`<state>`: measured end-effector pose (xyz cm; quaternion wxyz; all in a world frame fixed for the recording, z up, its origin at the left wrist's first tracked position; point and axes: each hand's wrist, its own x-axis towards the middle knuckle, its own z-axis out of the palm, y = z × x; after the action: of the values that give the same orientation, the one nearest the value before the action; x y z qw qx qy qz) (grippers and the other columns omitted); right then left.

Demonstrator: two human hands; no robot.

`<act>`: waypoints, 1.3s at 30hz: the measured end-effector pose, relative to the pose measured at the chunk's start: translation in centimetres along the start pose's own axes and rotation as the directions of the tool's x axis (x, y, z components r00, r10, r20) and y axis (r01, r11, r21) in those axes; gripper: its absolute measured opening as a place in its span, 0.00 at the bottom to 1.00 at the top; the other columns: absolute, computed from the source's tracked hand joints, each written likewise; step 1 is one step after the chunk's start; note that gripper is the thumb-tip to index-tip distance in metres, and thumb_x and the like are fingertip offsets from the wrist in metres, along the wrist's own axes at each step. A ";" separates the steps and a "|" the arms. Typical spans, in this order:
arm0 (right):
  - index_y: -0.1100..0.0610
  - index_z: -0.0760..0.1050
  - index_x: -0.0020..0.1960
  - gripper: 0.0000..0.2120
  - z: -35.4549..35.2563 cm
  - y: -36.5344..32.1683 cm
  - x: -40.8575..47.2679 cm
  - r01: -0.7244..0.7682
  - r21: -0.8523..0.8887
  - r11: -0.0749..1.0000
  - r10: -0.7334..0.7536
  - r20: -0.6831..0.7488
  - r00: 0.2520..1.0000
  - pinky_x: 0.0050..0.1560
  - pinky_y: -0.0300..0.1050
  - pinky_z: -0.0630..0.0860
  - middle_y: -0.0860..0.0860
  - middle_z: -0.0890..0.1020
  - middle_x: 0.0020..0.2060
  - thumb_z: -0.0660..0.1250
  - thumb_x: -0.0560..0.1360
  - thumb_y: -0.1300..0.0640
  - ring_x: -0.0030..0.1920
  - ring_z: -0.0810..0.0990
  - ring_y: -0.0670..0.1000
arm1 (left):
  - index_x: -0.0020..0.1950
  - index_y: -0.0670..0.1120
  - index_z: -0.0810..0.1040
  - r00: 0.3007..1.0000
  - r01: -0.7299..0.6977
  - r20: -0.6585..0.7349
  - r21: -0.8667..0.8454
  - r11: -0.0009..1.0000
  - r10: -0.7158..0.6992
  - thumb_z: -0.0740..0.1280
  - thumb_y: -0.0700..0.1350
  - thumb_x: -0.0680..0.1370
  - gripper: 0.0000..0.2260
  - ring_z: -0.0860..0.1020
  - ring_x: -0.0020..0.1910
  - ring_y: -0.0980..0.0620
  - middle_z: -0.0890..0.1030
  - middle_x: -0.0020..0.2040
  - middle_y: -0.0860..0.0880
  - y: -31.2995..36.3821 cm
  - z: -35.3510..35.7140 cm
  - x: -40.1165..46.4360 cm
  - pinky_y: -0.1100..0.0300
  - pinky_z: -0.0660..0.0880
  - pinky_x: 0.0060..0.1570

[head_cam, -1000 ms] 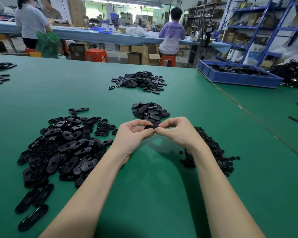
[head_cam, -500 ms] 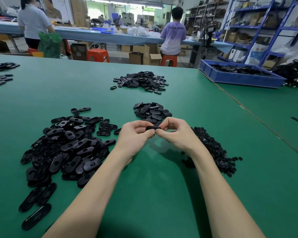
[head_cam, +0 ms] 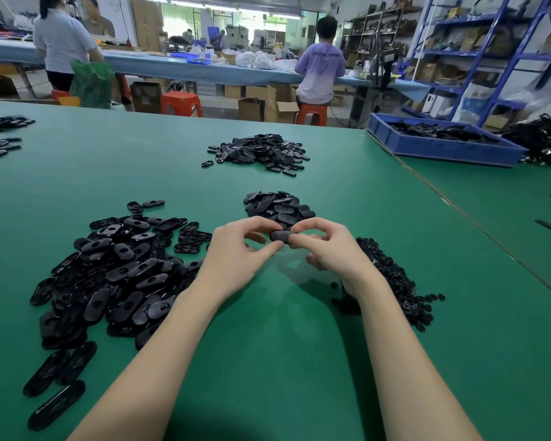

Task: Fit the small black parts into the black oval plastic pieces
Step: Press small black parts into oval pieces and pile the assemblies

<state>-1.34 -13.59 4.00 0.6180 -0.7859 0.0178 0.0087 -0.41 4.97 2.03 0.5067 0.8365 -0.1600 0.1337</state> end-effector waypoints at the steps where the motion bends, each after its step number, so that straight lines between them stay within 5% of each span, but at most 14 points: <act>1: 0.52 0.80 0.51 0.07 -0.1 0.1 0.0 -0.008 0.010 1.000 0.008 -0.008 1.000 0.29 0.35 0.67 0.46 0.85 0.37 0.74 0.75 0.53 0.28 0.70 0.46 | 0.49 0.58 0.85 0.999 -0.003 -0.037 0.058 0.998 0.006 0.77 0.50 0.73 0.07 0.79 0.42 0.65 0.82 0.43 0.68 -0.3 0.0 0.2 0.71 0.73 0.39; 7: 0.48 0.81 0.53 0.10 -0.4 0.7 0.2 -0.024 0.025 0.999 0.025 -0.064 0.998 0.34 0.38 0.70 0.44 0.88 0.43 0.73 0.76 0.45 0.29 0.75 0.45 | 0.48 0.57 0.85 0.983 0.134 -0.149 0.150 0.980 -0.111 0.76 0.58 0.71 0.09 0.80 0.44 0.60 0.84 0.44 0.61 -1.4 1.8 6.1 0.63 0.76 0.48; 14: 0.52 0.82 0.52 0.08 -0.1 1.3 0.3 -0.033 0.051 0.998 0.034 -0.017 0.999 0.30 0.30 0.70 0.47 0.88 0.42 0.73 0.77 0.48 0.28 0.75 0.44 | 0.51 0.58 0.85 0.958 0.267 -0.200 0.349 0.898 -0.207 0.74 0.61 0.73 0.11 0.73 0.65 0.49 0.81 0.56 0.49 -2.2 4.4 12.7 0.56 0.72 0.57; 20: 0.53 0.82 0.52 0.06 0.0 1.1 0.4 0.012 0.034 0.999 -0.012 -0.020 1.000 0.29 0.30 0.70 0.49 0.88 0.43 0.71 0.79 0.51 0.27 0.74 0.44 | 0.56 0.57 0.84 0.960 0.273 -0.164 0.378 0.885 -0.226 0.72 0.62 0.73 0.16 0.70 0.68 0.47 0.78 0.61 0.48 -2.7 4.8 13.2 0.53 0.70 0.63; 25: 0.52 0.81 0.52 0.04 0.1 1.0 0.5 0.016 -0.003 1.000 -0.016 -0.029 0.999 0.30 0.32 0.71 0.50 0.88 0.44 0.71 0.79 0.52 0.28 0.74 0.46 | 0.56 0.52 0.81 0.975 0.174 -0.175 0.234 0.957 -0.135 0.73 0.56 0.74 0.14 0.75 0.60 0.47 0.80 0.56 0.47 -1.3 3.9 9.4 0.54 0.72 0.61; 31: 0.51 0.81 0.51 0.03 0.8 0.9 0.6 0.036 -0.106 0.994 -0.038 -0.017 0.999 0.34 0.34 0.72 0.47 0.87 0.41 0.71 0.79 0.52 0.28 0.75 0.45 | 0.51 0.52 0.81 0.998 0.054 -0.026 0.175 0.983 -0.050 0.73 0.48 0.75 0.06 0.76 0.45 0.64 0.82 0.48 0.57 -0.1 0.8 2.8 0.81 0.65 0.44; 36: 0.47 0.81 0.47 0.00 3.0 0.9 0.6 0.097 -0.282 0.954 -0.091 0.033 0.995 0.36 0.36 0.72 0.47 0.87 0.39 0.71 0.77 0.52 0.28 0.75 0.40 | 0.45 0.55 0.82 0.990 0.063 0.107 0.285 0.957 -0.097 0.71 0.49 0.76 0.01 0.80 0.44 0.58 0.82 0.44 0.62 0.1 -3.4 2.0 0.73 0.70 0.44; 39: 0.46 0.80 0.46 0.02 4.5 1.1 0.7 0.130 -0.422 0.897 -0.119 0.054 0.991 0.45 0.44 0.78 0.44 0.86 0.39 0.71 0.75 0.49 0.35 0.79 0.43 | 0.45 0.55 0.82 0.987 0.074 0.113 0.314 0.946 -0.114 0.70 0.46 0.77 0.04 0.81 0.41 0.58 0.81 0.41 0.63 -0.4 -5.6 2.4 0.78 0.68 0.39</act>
<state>-0.67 -9.47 1.86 0.4317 -0.9008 -0.0430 -0.0167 1.55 9.83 5.19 0.3639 0.9191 -0.1296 0.0781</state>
